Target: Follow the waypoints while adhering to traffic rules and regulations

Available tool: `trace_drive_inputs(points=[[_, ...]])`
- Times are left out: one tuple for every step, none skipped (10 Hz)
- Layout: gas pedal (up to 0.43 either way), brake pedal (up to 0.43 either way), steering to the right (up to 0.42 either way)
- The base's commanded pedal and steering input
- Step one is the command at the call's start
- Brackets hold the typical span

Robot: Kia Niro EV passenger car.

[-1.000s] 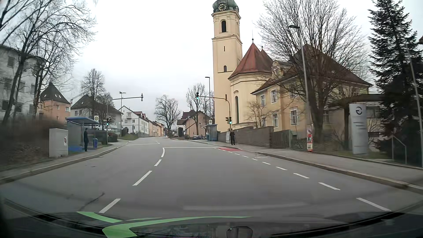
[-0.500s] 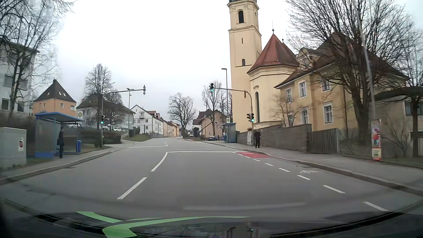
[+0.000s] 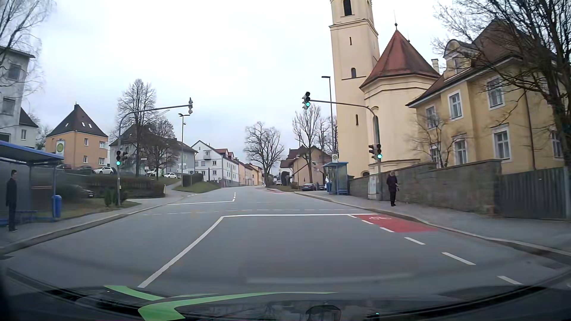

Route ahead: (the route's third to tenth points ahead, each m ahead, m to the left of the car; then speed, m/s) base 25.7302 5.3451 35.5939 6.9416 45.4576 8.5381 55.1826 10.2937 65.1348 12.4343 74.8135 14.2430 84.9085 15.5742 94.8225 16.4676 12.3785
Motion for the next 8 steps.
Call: trace_drive_inputs(points=[[0.248, 0.000, -0.046], [0.248, 0.000, -0.044], [0.260, 0.000, -0.044], [0.260, 0.000, -0.044], [0.268, 0.000, -0.043], [0.268, 0.000, -0.041], [0.268, 0.000, -0.037], [0.268, 0.000, -0.034]])
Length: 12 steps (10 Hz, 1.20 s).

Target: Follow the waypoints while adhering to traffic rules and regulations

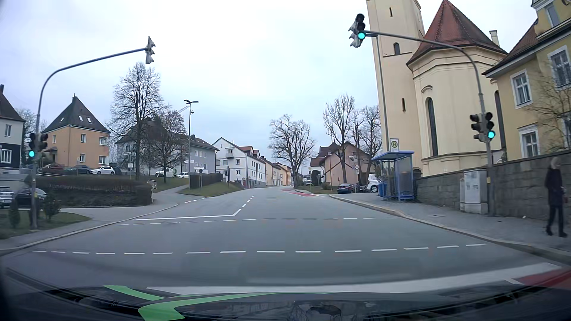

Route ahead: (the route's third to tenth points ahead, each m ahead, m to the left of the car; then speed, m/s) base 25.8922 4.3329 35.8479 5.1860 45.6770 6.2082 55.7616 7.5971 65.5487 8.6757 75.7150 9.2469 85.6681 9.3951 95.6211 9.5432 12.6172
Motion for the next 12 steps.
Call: trace_drive_inputs(points=[[0.268, 0.000, -0.032], [0.268, 0.000, -0.031], [0.268, 0.000, -0.030], [0.268, 0.000, -0.028], [0.268, 0.000, -0.022], [0.268, 0.000, -0.015], [0.268, 0.000, -0.014], [0.268, 0.000, -0.014], [0.268, 0.000, -0.014], [0.268, 0.000, -0.014], [0.268, 0.000, -0.014], [0.268, 0.000, -0.014]])
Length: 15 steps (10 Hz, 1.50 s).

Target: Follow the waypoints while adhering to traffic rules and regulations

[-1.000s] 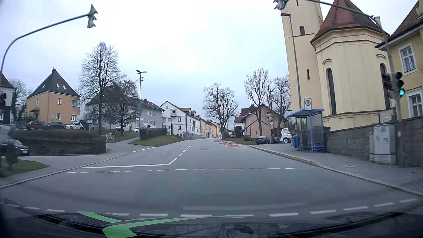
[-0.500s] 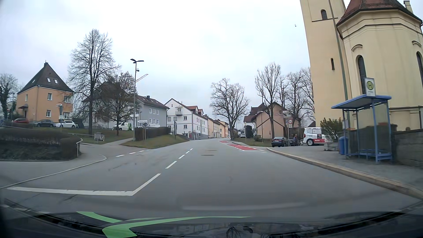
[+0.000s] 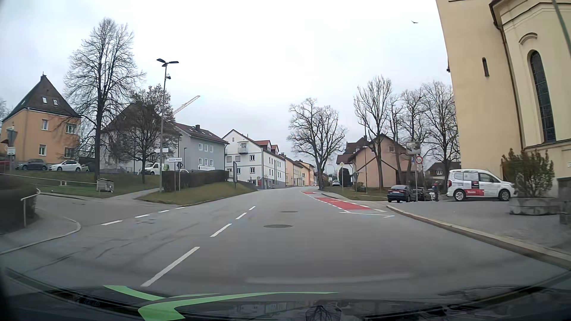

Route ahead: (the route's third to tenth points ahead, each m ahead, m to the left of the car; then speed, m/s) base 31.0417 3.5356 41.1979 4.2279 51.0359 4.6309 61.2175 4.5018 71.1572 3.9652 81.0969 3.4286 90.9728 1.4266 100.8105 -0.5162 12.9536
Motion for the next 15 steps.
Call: trace_drive_inputs(points=[[0.268, 0.000, -0.014], [0.268, 0.000, -0.014], [0.268, 0.000, -0.014], [0.268, 0.000, -0.014], [0.268, 0.000, -0.013], [0.260, 0.000, -0.013], [0.260, 0.000, -0.013], [0.260, 0.000, -0.011], [0.260, 0.000, -0.010], [0.260, 0.000, -0.007], [0.260, 0.000, -0.005], [0.260, 0.000, -0.005], [0.248, 0.000, -0.004], [0.248, 0.000, -0.004], [0.248, 0.000, -0.004]])
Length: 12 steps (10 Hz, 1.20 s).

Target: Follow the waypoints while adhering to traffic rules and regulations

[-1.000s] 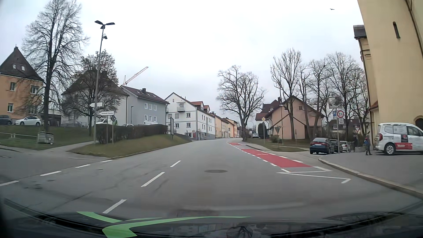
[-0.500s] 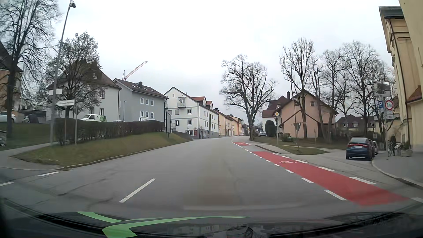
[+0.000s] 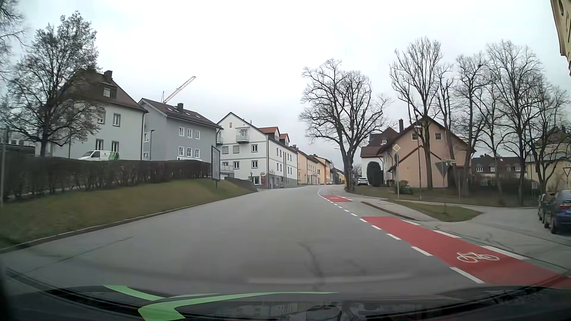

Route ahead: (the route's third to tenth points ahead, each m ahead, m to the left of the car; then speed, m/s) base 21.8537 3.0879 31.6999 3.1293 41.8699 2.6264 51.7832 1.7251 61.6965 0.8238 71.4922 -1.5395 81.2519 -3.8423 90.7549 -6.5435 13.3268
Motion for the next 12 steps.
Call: trace_drive_inputs(points=[[0.248, 0.000, -0.004], [0.248, 0.000, -0.003], [0.248, 0.000, -0.002], [0.248, 0.000, 0.000], [0.220, 0.000, 0.002], [0.209, 0.000, 0.004], [0.209, 0.000, 0.006], [0.209, 0.000, 0.005], [0.209, 0.000, 0.005], [0.209, 0.000, 0.006], [0.209, 0.000, 0.006], [0.209, 0.000, 0.010]])
